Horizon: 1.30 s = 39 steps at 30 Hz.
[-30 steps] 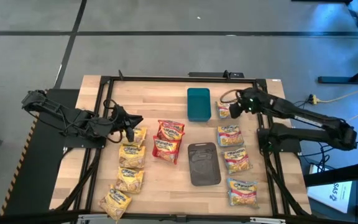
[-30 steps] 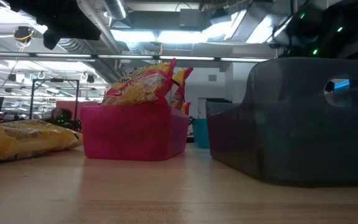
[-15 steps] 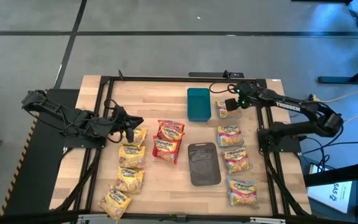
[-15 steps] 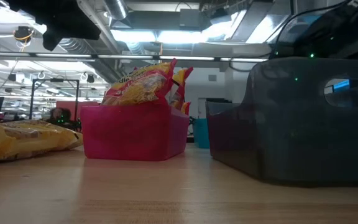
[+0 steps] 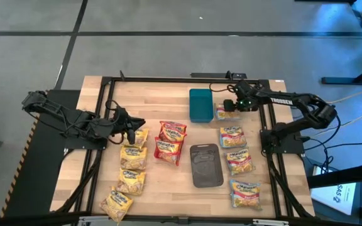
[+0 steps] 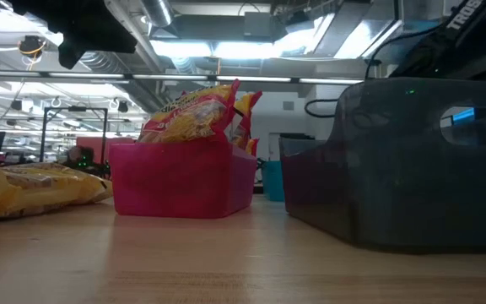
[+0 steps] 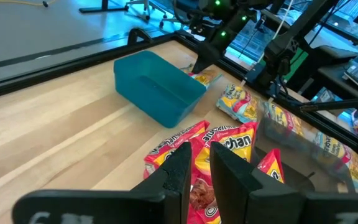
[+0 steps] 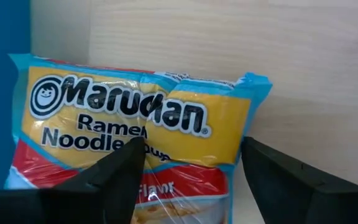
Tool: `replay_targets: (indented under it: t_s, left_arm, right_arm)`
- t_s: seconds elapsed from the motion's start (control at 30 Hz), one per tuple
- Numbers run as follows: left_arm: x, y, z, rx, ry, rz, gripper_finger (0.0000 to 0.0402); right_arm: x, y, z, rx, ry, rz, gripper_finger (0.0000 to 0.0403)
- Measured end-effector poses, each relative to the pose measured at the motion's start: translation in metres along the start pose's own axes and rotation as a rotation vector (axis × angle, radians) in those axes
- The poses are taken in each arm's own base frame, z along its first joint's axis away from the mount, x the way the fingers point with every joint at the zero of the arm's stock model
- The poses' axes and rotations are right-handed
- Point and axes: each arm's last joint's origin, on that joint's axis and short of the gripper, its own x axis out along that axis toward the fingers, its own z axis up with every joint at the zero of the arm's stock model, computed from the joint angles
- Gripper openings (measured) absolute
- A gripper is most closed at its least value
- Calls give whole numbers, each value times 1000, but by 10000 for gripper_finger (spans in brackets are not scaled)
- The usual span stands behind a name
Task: Sort Maruchan noodles
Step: Put the blue bag into the blue bin
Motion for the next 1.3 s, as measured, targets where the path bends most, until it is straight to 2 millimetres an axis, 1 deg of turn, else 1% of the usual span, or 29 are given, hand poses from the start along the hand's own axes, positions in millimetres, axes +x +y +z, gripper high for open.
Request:
replay_targets:
  t_s: [0.17,0.4,0.57,0.9,1.03,1.17,1.3]
  left_arm:
    - [0,0,0,1,1,1,53]
    - [0,0,0,4,3,2,53]
    - [0,0,0,4,3,2,53]
    - [0,0,0,5,3,3,53]
    - [0,1,-1,7,5,4,53]
    - [0,0,-1,7,5,4,53]
    - [0,0,-1,7,5,4,53]
  right_arm:
    - [2,0,0,36,23,27,262]
    - [2,2,-1,80,51,64,220]
    - [2,3,0,82,50,81,170]
    - [2,3,0,66,46,90,48]
    - [-2,4,0,47,33,111,9]
    - [-13,4,-1,25,4,133,5]
    - [-28,2,-4,17,-42,132,2]
